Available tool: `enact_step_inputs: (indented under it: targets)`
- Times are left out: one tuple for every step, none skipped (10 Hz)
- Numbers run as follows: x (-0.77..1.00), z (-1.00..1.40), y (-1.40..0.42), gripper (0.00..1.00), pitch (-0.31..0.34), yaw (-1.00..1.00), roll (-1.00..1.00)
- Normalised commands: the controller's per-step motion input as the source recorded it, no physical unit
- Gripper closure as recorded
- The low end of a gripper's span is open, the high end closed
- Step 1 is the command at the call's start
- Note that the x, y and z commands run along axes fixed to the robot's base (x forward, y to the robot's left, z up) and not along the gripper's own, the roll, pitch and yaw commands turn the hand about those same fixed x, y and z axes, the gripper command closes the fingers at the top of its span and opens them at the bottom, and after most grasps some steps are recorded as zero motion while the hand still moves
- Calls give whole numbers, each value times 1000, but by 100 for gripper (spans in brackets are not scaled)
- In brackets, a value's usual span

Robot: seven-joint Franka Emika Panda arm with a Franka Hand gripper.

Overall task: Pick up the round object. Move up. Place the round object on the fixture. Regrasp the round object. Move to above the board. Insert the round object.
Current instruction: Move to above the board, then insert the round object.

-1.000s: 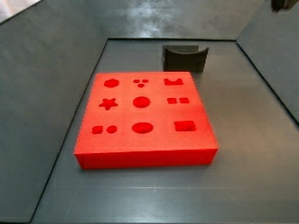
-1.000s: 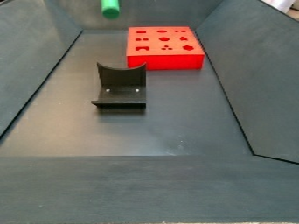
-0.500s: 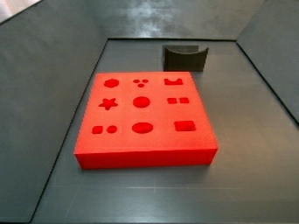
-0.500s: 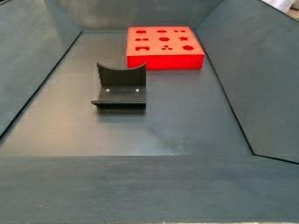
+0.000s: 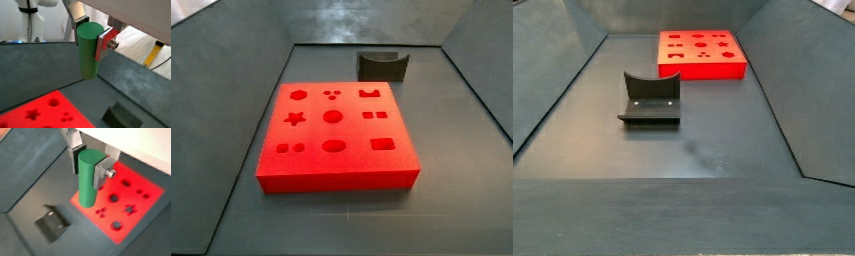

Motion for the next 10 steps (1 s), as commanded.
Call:
enact_step_inputs:
  targets:
    - [-298, 65, -181, 100, -130, -111, -1000]
    - [-195, 43, -98, 100, -123, -115, -1000]
    - [-141, 28, -48, 100, -127, -118, -1000]
    - [-104, 9, 0, 100, -132, -114, -1000]
    - [-92, 10, 23, 100, -117, -88, -818]
    - [-87, 5, 32, 100, -100, -58, -594]
    - [-72, 2, 22, 100, -85, -37, -405]
    - [-47, 2, 15, 100, -52, -22, -244]
    - [0, -43, 0, 100, -24, 0, 29]
    - [0, -6, 0, 100, -23, 0, 0]
